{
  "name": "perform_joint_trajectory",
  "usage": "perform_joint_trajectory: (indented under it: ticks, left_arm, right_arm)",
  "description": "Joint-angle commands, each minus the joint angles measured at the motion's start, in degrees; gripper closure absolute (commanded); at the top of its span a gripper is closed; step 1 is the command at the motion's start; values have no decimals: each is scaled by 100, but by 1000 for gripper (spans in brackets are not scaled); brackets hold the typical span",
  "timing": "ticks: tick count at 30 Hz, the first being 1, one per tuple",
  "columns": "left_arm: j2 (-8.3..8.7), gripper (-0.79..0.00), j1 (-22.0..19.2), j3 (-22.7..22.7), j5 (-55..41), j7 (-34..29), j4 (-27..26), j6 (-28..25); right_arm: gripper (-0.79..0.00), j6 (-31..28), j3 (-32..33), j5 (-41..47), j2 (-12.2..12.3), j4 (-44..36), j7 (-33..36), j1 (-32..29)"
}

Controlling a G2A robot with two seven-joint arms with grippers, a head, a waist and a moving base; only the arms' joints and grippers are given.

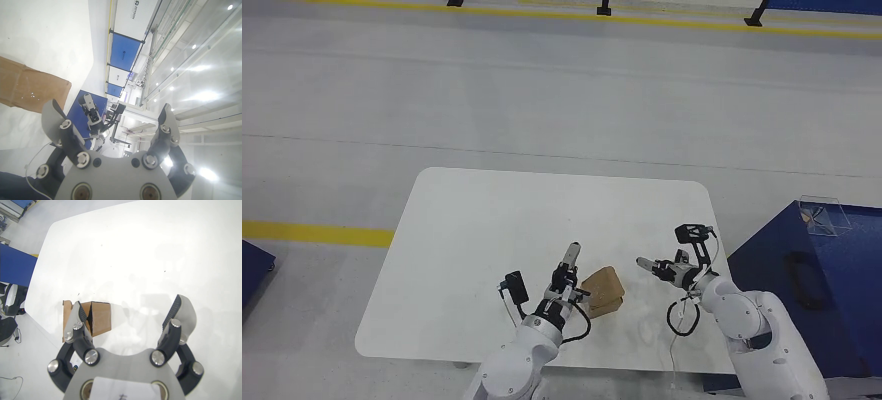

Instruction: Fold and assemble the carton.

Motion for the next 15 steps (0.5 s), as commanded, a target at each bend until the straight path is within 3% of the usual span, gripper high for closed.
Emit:
perform_joint_trajectory:
  ticks: [1, 3, 4, 8, 15]
  left_arm:
    - [79, -785, -230, 87, 1155, -275, 223, -41]
    - [197, -785, -468, 176, 2585, -695, 530, 16]
    - [227, -785, -492, 134, 2847, -774, 617, 127]
    - [339, -785, -868, -6, 3270, -2180, 893, 678]
    - [419, -785, -1165, -169, 3081, -3237, 1406, 750]
  right_arm:
    - [-785, -52, -85, 115, -3, 65, 178, 29]
    - [-785, 57, -254, -259, -9, 105, 84, 69]
    - [-785, 114, -367, -419, -18, 134, 39, 79]
    - [-785, 332, -728, -632, -71, 317, -111, 219]
    - [-785, 548, -890, -564, -130, 444, -604, 252]
